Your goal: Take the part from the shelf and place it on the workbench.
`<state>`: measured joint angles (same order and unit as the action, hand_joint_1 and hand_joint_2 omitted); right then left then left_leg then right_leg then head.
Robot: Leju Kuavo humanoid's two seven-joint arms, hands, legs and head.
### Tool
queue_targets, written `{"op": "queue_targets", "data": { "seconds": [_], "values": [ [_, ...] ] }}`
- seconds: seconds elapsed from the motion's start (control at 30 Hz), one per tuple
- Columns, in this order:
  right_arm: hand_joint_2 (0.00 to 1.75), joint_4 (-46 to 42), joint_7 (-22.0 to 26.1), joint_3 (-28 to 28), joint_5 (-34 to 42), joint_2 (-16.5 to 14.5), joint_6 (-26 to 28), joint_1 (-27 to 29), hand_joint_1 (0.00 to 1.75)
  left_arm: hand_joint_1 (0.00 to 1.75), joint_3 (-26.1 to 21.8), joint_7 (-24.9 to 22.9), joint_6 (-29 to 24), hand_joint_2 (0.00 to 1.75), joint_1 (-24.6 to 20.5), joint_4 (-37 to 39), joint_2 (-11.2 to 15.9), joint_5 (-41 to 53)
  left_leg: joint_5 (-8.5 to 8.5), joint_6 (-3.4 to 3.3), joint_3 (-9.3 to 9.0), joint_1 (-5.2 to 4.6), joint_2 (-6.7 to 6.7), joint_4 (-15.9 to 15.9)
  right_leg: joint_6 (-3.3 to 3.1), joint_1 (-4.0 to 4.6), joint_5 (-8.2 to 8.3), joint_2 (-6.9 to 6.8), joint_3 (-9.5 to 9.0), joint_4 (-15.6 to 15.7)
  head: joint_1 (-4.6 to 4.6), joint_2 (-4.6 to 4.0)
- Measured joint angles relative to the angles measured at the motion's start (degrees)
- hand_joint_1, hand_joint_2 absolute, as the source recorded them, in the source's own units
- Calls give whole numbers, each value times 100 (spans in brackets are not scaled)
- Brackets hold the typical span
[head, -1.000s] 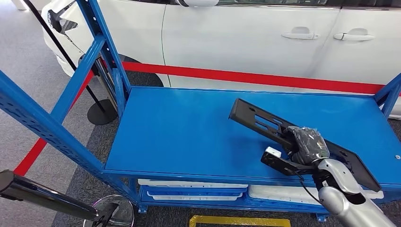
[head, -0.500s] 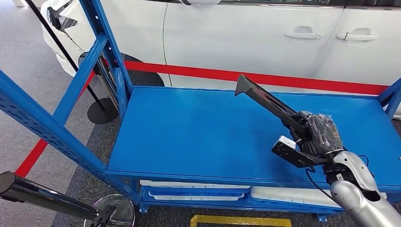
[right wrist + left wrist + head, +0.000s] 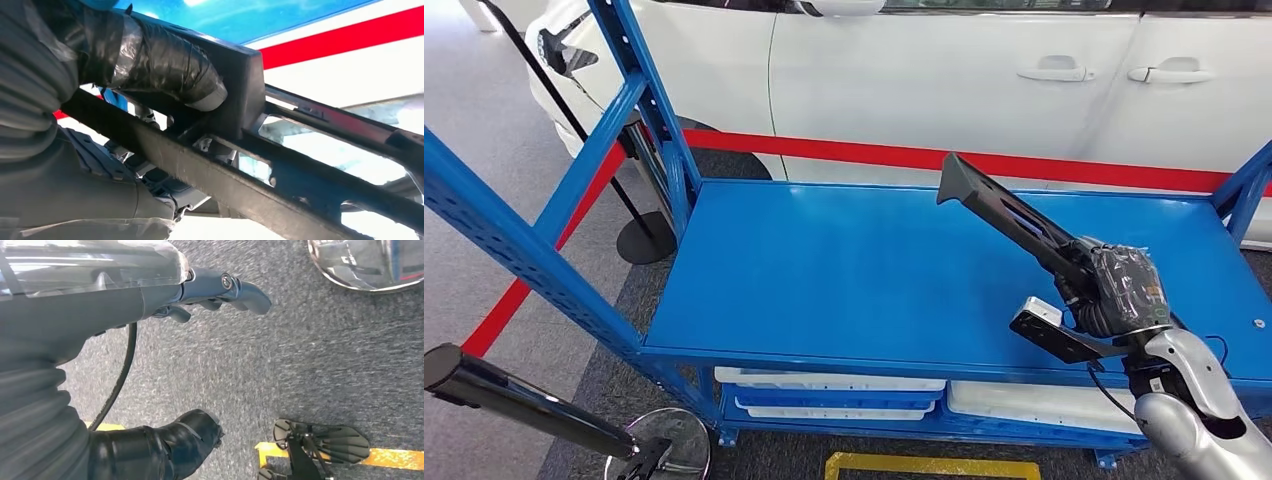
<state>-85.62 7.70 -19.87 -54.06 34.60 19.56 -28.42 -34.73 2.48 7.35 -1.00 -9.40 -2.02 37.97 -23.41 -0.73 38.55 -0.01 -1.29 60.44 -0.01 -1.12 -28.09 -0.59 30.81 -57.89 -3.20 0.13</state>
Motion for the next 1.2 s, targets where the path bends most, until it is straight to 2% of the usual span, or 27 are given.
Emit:
{"op": "queue_targets", "data": {
  "seconds": [0.03,0.1,0.13,0.17,0.2,0.23,0.3,0.33,0.37,0.43,0.47,0.5,0.57,0.63,0.67,0.7,0.77,0.83,0.87,0.9,0.97,1.0,1.03,1.1,1.13,1.17,1.2],
  "values": [
    [175,-1,6,-1,-12,8,17,-6,175,0,0,1,-2,175,1,0,1,2,-208,28,91,9,18,229,-47,-14,52,-39,47,17,-18,0],
    [175,-1,13,-2,-19,24,39,-13,175,0,1,3,-4,175,1,0,1,5,-708,75,322,26,67,953,-85,6,129,-113,147,-18,-53,0],
    [175,0,13,-2,-19,28,40,-9,175,0,2,4,-4,175,1,0,2,7,-860,90,394,31,82,1276,-85,17,152,-157,212,-49,-57,0],
    [175,1,14,-2,-19,30,40,-6,175,0,2,4,-3,175,2,0,2,8,-910,95,389,32,92,1438,-84,24,166,-205,275,-89,-56,0],
    [175,1,14,-2,-19,32,41,-6,175,0,2,4,-3,175,3,0,1,9,-861,92,276,32,104,1383,-82,29,175,-254,334,-132,-57,0],
    [175,1,16,-2,-18,37,43,-6,175,0,2,4,-4,175,2,0,2,9,-741,81,50,30,135,1101,-79,34,180,-308,383,-176,-57,0],
    [175,1,24,-2,-6,61,46,-13,175,0,2,7,-7,175,-13,0,3,9,-577,33,-453,-2,304,336,-59,48,193,-416,445,-242,-55,0],
    [175,1,34,-2,4,77,47,-17,175,0,2,7,-11,175,-20,0,3,12,-523,-4,-596,-32,383,87,-38,57,207,-471,457,-257,-54,0],
    [175,1,45,-2,23,92,49,-20,175,0,2,7,-16,175,-27,0,3,16,-513,-39,-641,-60,427,-36,-7,64,227,-523,462,-262,-52,0],
    [175,-3,62,-2,66,112,53,-19,175,0,2,3,-25,175,-23,0,2,26,-426,-115,-585,-81,360,-76,68,74,281,-630,460,-239,-50,0],
    [175,-8,66,-2,88,122,55,-17,175,0,2,-1,-27,175,-18,0,-1,31,-379,-152,-566,-65,307,-122,110,66,259,-599,472,-252,-49,0],
    [175,-15,68,-2,100,135,55,-13,175,0,2,-4,-29,175,-14,0,-4,35,-314,-196,-535,-50,255,-159,146,57,159,-488,500,-321,-46,0],
    [175,-27,70,-1,108,175,57,-6,175,0,3,-8,-33,175,-20,0,-10,42,-170,-264,-440,-28,152,-210,198,36,-292,-138,657,-785,-43,0],
    [175,-32,75,1,119,214,63,4,175,0,4,-8,-36,175,-31,0,-10,52,-47,-287,-283,-35,24,-209,211,38,-741,33,847,-1472,-43,0],
    [175,-35,86,1,139,228,68,5,175,0,6,-8,-36,175,-33,0,-10,57,13,-285,-204,-39,-49,-204,207,40,-814,49,857,-1665,-44,0],
    [175,-45,103,1,174,239,73,-4,175,0,8,-8,-36,175,-34,0,-10,62,73,-278,-127,-41,-124,-199,194,41,-773,58,766,-1656,-44,0],
    [175,-80,151,4,284,269,77,-69,175,0,10,-8,-37,175,-40,0,-11,62,191,-256,5,-41,-274,-188,135,46,-490,161,296,-1054,-44,0],
    [175,-129,200,27,397,327,71,-179,175,0,11,-8,-42,175,-58,0,-28,61,310,-212,107,-42,-409,-191,64,55,-346,398,-174,-303,-49,1],
    [175,-149,224,49,441,354,67,-233,175,0,11,-7,-45,175,-67,0,-37,61,373,-180,137,-36,-476,-206,40,65,-332,471,-284,-92,-43,1],
    [175,-162,242,72,473,376,62,-288,175,0,11,-5,-50,175,-69,0,-45,60,440,-139,160,-25,-544,-232,23,78,-330,472,-305,-8,-35,1],
    [175,-171,267,98,509,391,52,-382,175,0,12,-4,-60,175,-47,0,-49,58,552,-54,189,-17,-654,-295,-25,78,-217,306,-267,44,-16,0],
    [175,-173,276,99,515,392,43,-418,175,0,13,-6,-64,175,-36,1,-57,57,494,-16,229,-23,-576,-265,-61,64,-140,218,-242,87,-29,0],
    [175,-175,285,99,517,394,33,-442,175,0,13,-7,-71,175,-32,1,-63,56,322,24,293,-25,-432,-140,-106,47,-58,124,-208,136,-45,0],
    [175,-179,300,104,518,410,16,-466,175,0,13,-8,-86,175,-51,2,-76,54,-268,115,478,14,-64,452,-155,37,80,-46,-99,186,-76,0],
    [175,-180,304,107,519,419,13,-473,175,0,13,-7,-91,175,-61,2,-78,51,-511,167,561,51,28,834,-160,37,133,-136,-30,185,-76,0],
    [175,-180,308,109,519,426,13,-476,175,0,13,-7,-93,175,-67,2,-80,48,-626,217,599,90,74,1161,-142,34,182,-222,45,174,-78,0],
    [175,-180,310,110,520,428,13,-479,175,0,13,-7,-93,175,-69,2,-82,45,-605,261,566,127,99,1352,-123,28,227,-309,125,154,-79,0]
  ]
}}
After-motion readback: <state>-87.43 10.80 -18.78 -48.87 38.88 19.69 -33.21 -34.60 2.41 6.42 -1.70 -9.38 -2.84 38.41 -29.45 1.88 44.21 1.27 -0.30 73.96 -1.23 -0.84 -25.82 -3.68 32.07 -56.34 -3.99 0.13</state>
